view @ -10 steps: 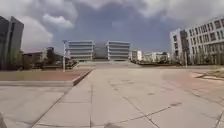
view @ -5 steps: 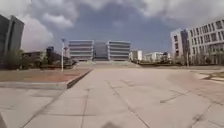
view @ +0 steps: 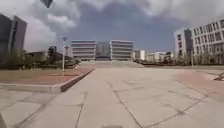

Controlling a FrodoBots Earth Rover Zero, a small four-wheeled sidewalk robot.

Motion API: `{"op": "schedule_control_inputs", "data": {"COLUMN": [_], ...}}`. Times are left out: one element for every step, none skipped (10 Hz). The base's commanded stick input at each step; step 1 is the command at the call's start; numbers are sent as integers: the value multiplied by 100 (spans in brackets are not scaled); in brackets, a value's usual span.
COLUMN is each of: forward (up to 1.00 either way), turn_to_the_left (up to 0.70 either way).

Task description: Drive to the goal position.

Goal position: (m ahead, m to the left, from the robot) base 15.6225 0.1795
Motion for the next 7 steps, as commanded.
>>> {"op": "schedule_control_inputs", "data": {"forward": [100, 100, 100, 100, 100, 100, 100], "turn_to_the_left": [2, 1, 0, 1, 2, 2, 2]}}
